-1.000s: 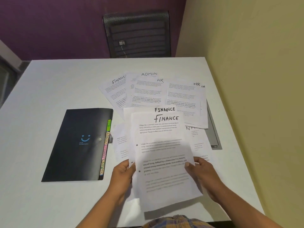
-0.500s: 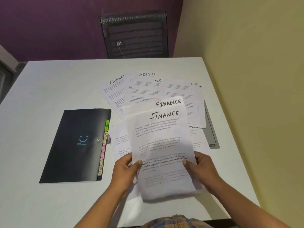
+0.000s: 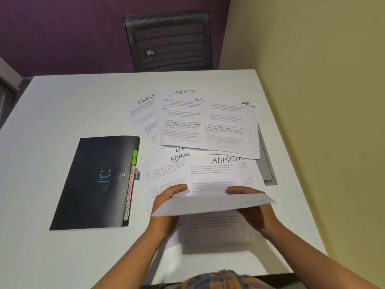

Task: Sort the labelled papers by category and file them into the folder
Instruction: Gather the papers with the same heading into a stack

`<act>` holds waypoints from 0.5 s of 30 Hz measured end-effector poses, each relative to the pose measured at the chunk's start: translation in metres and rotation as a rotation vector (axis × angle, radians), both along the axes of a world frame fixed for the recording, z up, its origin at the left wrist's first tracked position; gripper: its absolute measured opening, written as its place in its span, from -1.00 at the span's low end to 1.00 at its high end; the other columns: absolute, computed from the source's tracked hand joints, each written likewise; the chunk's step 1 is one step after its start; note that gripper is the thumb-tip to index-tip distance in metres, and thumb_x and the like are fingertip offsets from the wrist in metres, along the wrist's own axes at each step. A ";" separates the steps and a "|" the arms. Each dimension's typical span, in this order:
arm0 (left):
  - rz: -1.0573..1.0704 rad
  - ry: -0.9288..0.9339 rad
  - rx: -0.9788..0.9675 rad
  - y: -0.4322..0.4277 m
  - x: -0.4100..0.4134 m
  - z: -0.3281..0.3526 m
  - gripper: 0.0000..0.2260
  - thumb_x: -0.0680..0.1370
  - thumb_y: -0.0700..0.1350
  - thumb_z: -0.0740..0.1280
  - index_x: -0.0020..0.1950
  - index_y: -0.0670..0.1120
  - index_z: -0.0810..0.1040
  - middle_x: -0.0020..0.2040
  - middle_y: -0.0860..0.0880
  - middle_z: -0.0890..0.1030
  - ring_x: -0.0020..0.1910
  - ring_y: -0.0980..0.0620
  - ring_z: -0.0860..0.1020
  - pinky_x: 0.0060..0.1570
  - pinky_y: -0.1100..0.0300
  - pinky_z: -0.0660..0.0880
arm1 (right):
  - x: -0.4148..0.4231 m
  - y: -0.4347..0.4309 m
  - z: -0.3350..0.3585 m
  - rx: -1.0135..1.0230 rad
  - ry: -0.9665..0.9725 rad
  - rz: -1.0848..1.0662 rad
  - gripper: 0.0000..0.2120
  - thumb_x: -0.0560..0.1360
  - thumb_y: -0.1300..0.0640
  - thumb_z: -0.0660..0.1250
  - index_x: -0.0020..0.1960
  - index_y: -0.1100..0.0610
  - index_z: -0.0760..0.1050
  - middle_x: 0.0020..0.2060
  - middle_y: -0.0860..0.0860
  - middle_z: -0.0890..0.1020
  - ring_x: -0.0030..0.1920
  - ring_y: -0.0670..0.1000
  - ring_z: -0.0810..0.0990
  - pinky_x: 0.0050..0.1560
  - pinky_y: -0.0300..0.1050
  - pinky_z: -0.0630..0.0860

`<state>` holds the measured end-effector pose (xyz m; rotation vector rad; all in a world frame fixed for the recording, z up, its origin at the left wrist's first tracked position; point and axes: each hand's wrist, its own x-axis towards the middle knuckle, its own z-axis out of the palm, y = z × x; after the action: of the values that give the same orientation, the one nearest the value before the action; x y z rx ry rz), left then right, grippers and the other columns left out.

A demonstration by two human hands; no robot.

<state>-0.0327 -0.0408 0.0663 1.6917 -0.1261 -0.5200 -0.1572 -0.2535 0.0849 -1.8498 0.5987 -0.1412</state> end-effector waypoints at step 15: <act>-0.051 -0.030 0.138 -0.001 0.007 0.001 -0.69 0.57 -0.15 0.41 -0.38 0.07 0.60 -0.45 0.21 0.63 -0.45 0.27 0.59 -0.39 0.47 0.41 | 0.007 -0.009 -0.005 0.086 0.152 -0.100 -0.76 0.50 0.22 0.46 0.10 -0.04 0.62 -0.04 -0.19 0.71 0.01 -0.17 0.68 -0.05 -0.29 0.58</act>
<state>-0.0261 -0.0417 0.0676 1.8355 -0.1586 -0.5525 -0.1504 -0.2622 0.0801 -1.7577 0.7918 -0.0407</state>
